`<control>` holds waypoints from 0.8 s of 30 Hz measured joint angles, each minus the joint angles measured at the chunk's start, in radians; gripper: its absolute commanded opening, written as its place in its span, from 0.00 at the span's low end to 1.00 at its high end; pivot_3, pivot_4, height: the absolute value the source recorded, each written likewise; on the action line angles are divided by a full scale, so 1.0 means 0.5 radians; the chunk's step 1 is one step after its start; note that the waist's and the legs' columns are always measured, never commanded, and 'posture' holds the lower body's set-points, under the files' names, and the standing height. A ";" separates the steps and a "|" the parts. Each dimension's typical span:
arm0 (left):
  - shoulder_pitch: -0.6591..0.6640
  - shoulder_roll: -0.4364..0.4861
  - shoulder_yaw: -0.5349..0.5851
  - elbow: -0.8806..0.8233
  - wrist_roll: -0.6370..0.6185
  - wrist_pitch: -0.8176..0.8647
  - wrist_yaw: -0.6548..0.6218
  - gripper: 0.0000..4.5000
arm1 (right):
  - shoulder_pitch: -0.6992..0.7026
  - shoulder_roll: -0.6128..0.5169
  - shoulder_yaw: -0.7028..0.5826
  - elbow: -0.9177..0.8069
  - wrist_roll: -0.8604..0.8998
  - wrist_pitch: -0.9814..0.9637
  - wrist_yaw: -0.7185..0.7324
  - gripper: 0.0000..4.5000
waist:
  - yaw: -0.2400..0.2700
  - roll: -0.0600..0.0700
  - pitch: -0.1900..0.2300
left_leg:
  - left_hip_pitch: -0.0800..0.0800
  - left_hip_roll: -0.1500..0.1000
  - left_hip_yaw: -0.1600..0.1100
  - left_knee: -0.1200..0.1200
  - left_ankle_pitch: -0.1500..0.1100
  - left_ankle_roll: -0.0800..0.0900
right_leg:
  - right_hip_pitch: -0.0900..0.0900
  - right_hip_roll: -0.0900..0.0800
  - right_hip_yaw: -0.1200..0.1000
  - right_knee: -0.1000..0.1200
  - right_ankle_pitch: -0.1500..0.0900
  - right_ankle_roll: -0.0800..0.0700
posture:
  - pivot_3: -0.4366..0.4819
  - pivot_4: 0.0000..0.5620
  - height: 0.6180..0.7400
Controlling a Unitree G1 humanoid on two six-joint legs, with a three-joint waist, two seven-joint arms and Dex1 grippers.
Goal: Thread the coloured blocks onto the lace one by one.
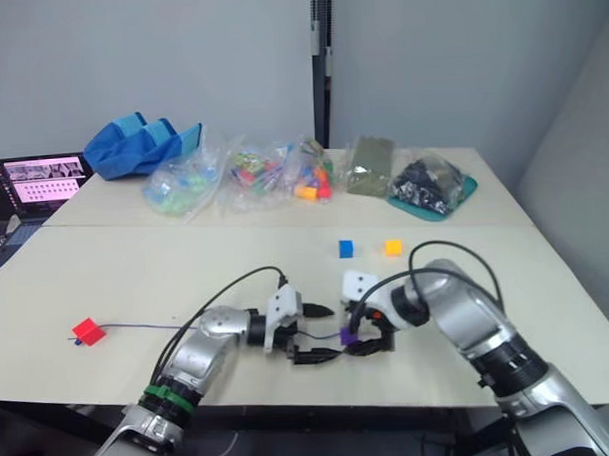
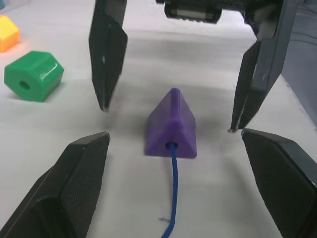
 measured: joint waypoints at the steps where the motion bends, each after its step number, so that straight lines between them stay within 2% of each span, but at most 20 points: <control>1: -0.024 -0.030 -0.005 0.043 0.006 -0.001 0.007 1.00 | 0.039 -0.041 -0.037 -0.031 0.026 0.025 -0.001 0.99 | 0.006 0.000 0.000 | 0.000 0.000 0.000 0.000 0.000 0.000 | 0.000 0.000 0.000 0.000 0.000 0.000 | 0.48 0.27 1.00; 7: -0.121 -0.097 -0.082 0.210 0.111 -0.087 0.054 1.00 | 0.260 -0.245 -0.205 -0.085 0.104 0.113 -0.059 0.99 | 0.000 0.000 0.000 | 0.000 -0.001 0.000 0.000 0.000 0.001 | -0.001 -0.001 0.001 0.000 0.000 0.000 | 0.48 0.27 1.00; 13: -0.172 -0.153 -0.123 0.284 0.201 -0.142 0.122 1.00 | 0.321 -0.271 -0.230 -0.177 0.140 0.128 -0.148 0.99 | -0.007 0.000 0.000 | 0.000 -0.001 0.000 0.001 0.000 0.001 | 0.000 -0.001 0.001 0.000 0.000 0.001 | 0.48 0.27 1.00; 15: -0.188 -0.158 -0.138 0.299 0.226 -0.142 0.141 0.86 | 0.329 -0.271 -0.219 -0.182 0.139 0.127 -0.172 1.00 | -0.002 0.000 0.000 | 0.000 -0.001 0.000 0.001 0.000 0.000 | 0.000 -0.001 0.001 0.000 0.000 0.001 | 0.48 0.27 1.00; 16: -0.202 -0.158 -0.144 0.311 0.239 -0.140 0.147 0.82 | 0.329 -0.271 -0.219 -0.183 0.140 0.126 -0.178 1.00 | -0.001 0.000 0.000 | 0.000 -0.001 0.000 0.002 0.000 0.000 | 0.000 -0.001 0.001 0.000 0.000 0.001 | 0.48 0.27 1.00; 17: -0.221 -0.155 -0.159 0.320 0.262 -0.135 0.153 0.73 | 0.329 -0.271 -0.219 -0.186 0.139 0.126 -0.189 1.00 | -0.002 0.000 0.000 | 0.000 -0.001 0.000 0.002 0.000 0.000 | 0.000 -0.001 0.001 0.000 0.000 0.001 | 0.48 0.27 1.00; 19: -0.234 -0.152 -0.178 0.322 0.274 -0.124 0.149 0.61 | 0.329 -0.275 -0.215 -0.186 0.138 0.125 -0.197 1.00 | -0.004 0.000 0.000 | 0.000 -0.001 0.000 0.002 0.000 0.000 | 0.000 -0.001 0.001 0.000 0.000 0.001 | 0.48 0.27 1.00; 23: -0.241 -0.128 -0.178 0.286 0.275 -0.044 0.134 0.31 | 0.319 -0.282 -0.181 -0.172 0.127 0.072 -0.208 1.00 | -0.008 0.000 0.000 | 0.001 -0.001 0.000 0.002 0.000 0.000 | 0.001 -0.001 0.001 0.000 0.000 0.001 | 0.48 0.27 1.00; 24: -0.241 -0.121 -0.179 0.276 0.276 -0.032 0.131 0.30 | 0.318 -0.282 -0.163 -0.163 0.114 0.051 -0.214 1.00 | -0.012 0.000 0.000 | 0.001 -0.001 0.000 0.001 0.000 0.000 | 0.001 -0.001 0.001 0.000 0.000 0.001 | 0.48 0.27 1.00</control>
